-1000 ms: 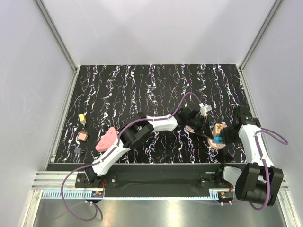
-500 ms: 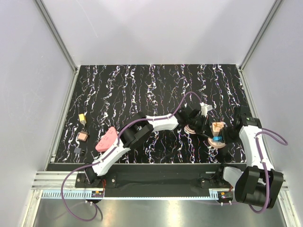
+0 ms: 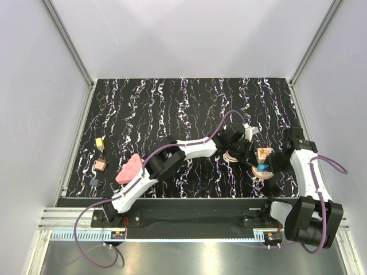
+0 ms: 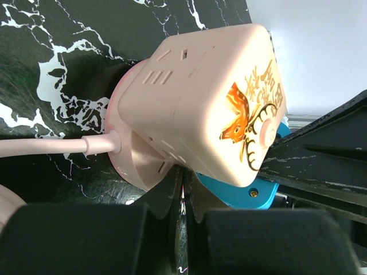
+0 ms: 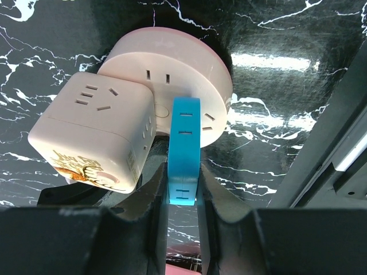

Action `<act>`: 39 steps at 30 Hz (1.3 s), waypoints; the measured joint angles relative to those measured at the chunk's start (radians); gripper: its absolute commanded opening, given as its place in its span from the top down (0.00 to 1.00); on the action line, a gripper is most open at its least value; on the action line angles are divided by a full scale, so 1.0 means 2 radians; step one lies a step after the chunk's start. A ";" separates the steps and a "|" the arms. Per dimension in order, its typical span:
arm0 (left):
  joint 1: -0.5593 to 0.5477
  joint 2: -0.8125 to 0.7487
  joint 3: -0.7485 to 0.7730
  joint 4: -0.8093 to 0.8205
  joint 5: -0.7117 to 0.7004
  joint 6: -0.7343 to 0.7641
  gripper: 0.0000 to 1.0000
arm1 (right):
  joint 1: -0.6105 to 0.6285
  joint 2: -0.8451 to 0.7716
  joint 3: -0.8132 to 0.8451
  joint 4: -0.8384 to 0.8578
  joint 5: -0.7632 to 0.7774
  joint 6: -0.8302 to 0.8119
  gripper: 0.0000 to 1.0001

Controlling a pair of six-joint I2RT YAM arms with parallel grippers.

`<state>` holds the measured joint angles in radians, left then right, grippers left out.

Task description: Pull the plug off the socket

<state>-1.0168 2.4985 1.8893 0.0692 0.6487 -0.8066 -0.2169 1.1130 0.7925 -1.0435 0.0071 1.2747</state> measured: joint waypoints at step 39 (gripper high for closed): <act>-0.017 0.017 0.092 -0.124 -0.069 0.076 1.00 | -0.013 -0.022 0.071 -0.020 -0.066 -0.012 1.00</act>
<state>-1.0504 2.5328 2.0731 -0.1787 0.5110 -0.6552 -0.2428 1.0691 0.9352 -1.0828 -0.1246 1.2514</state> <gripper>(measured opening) 0.012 0.279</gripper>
